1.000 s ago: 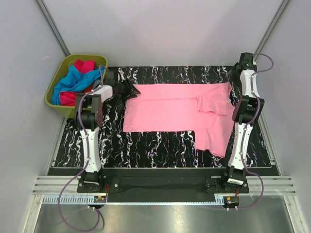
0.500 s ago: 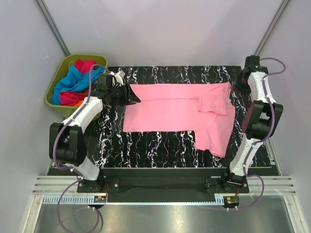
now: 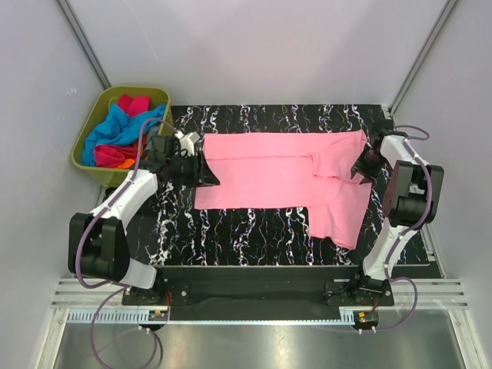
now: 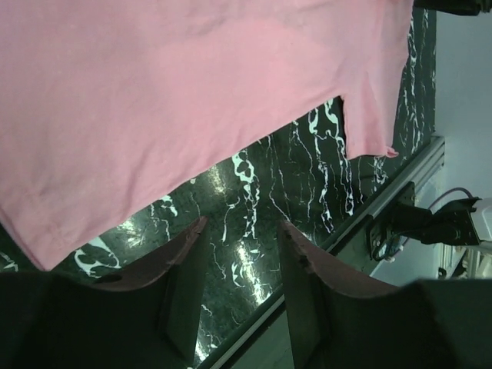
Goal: Fold and stack the t-shirts
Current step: Fold the tshirt
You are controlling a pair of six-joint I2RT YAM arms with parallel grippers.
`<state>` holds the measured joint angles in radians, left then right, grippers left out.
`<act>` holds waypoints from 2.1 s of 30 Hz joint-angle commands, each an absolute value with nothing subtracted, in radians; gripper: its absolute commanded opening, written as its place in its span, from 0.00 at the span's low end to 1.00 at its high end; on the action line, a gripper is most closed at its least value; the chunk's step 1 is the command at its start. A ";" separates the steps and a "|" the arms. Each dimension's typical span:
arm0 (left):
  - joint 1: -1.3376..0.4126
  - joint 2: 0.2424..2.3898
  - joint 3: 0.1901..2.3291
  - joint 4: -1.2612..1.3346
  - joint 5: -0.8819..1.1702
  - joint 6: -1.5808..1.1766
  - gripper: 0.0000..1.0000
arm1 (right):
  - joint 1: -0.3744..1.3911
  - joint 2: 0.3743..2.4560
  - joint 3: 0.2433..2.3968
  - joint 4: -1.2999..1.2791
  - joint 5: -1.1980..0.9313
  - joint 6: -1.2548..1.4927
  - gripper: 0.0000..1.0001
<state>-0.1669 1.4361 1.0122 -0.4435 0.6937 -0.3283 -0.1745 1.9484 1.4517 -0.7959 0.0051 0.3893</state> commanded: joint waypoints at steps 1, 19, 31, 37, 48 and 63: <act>-0.192 1.450 1.017 -0.338 0.773 -0.370 0.45 | -0.187 1.916 1.442 -0.739 -0.034 0.379 0.45; -0.196 1.463 1.009 -0.367 0.779 -0.339 0.45 | -0.238 1.993 1.436 -0.693 -0.040 0.382 0.40; -0.186 1.496 1.037 -0.387 0.796 -0.324 0.45 | -0.238 1.999 1.431 -0.678 -0.081 0.423 0.25; -0.179 1.503 1.039 -0.390 0.802 -0.319 0.44 | -0.238 1.948 1.416 -0.692 -0.022 0.429 0.08; -0.172 1.514 1.037 -0.390 0.821 -0.318 0.44 | -0.238 1.924 1.394 -0.709 0.058 0.442 0.03; -0.155 1.512 1.025 -0.391 0.839 -0.314 0.44 | -0.238 1.931 1.468 -0.816 0.138 0.345 0.27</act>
<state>-0.1616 1.5089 0.9997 -0.4026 0.8017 -0.3359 -0.2356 1.9724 1.4021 -0.7357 0.0750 0.3927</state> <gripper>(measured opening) 0.444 0.243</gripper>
